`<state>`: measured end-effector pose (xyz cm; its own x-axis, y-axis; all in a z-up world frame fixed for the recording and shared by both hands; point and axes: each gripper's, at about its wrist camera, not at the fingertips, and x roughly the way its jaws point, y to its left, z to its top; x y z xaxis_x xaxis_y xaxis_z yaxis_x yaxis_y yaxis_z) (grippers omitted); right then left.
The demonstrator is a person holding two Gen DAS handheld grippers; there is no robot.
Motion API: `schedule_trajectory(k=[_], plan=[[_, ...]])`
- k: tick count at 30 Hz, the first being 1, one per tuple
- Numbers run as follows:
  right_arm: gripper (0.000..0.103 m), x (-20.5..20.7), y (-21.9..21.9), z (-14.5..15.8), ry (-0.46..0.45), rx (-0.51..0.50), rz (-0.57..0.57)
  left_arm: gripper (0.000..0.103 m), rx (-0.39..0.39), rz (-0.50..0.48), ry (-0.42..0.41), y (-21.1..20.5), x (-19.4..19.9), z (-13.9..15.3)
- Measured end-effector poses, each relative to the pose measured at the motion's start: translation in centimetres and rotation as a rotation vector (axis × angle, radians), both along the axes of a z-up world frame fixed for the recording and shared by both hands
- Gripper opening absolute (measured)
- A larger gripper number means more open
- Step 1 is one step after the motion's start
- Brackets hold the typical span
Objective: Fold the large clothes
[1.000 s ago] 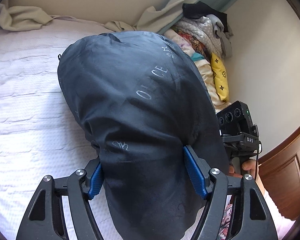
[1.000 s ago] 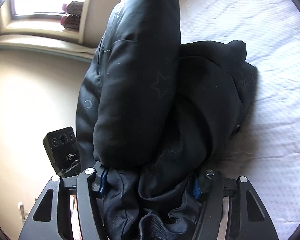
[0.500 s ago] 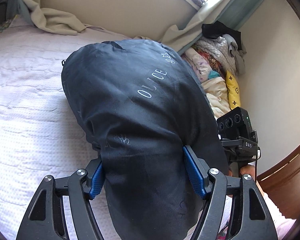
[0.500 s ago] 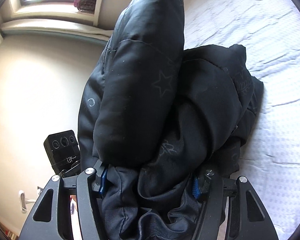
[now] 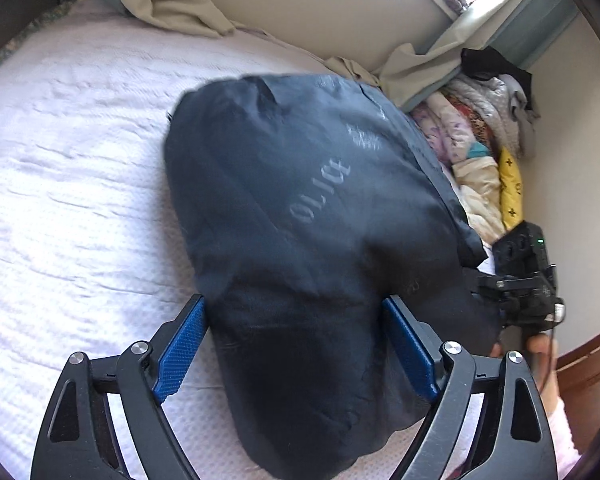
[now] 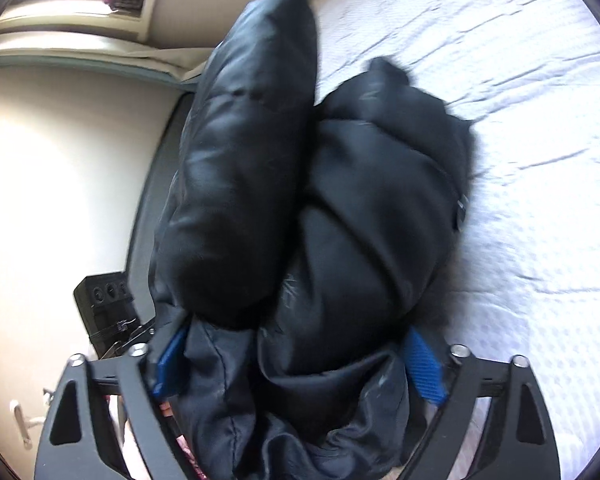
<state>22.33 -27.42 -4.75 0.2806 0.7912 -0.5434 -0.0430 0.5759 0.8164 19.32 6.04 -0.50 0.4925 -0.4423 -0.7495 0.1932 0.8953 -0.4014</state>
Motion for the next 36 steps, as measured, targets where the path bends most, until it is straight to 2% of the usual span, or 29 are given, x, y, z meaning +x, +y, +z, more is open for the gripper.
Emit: schedule_trajectory(k=[4,7,10,12,13,15,17,19,21,23,29,36], plan=[[0.099,-1.7,-2.5,2.1,-0.016,-0.014,-0.068,0.090,0.109,0.052,-0.082,0.2,-1.7,2.4],[0.098,-3.3,-4.1,5.2,-0.122,-0.066,-0.120,0.090,0.168,0.056,-0.149,-1.3,-3.4,4.1],[0.083,-5.2,-3.9,9.3,-0.291,-0.191,-0.136,0.091,0.212,0.020,-0.204,-3.6,-5.2,4.9],[0.061,-6.5,-2.8,10.9,-0.390,-0.255,-0.103,0.091,0.269,-0.022,-0.226,-6.1,-6.3,4.7],[0.056,-7.0,-1.5,11.7,-0.436,-0.291,-0.072,0.091,0.298,-0.039,-0.236,-7.2,-6.7,4.4],[0.042,-8.1,0.8,12.2,-0.507,-0.361,-0.011,0.091,0.352,-0.054,-0.225,-9.0,-6.8,3.4],[0.038,-8.9,3.7,11.7,-0.555,-0.451,0.052,0.091,0.367,-0.060,-0.168,-10.0,-6.2,1.6],[0.038,-9.2,6.2,9.9,-0.533,-0.538,0.110,0.091,0.378,-0.044,-0.127,-10.3,-5.7,0.0],[0.038,-8.8,7.4,7.1,-0.462,-0.619,0.132,0.095,0.427,-0.043,-0.131,-10.9,-5.8,-0.9],[0.038,-7.9,8.3,5.4,-0.404,-0.633,0.142,0.097,0.477,-0.055,-0.132,-11.6,-6.0,-1.8],[0.040,-5.8,7.1,0.5,-0.265,-0.541,0.110,0.101,0.554,-0.073,-0.148,-12.9,-6.5,-3.5],[0.041,-4.9,6.2,-2.4,-0.276,-0.524,0.104,0.101,0.526,-0.064,-0.142,-13.0,-6.2,-3.4]])
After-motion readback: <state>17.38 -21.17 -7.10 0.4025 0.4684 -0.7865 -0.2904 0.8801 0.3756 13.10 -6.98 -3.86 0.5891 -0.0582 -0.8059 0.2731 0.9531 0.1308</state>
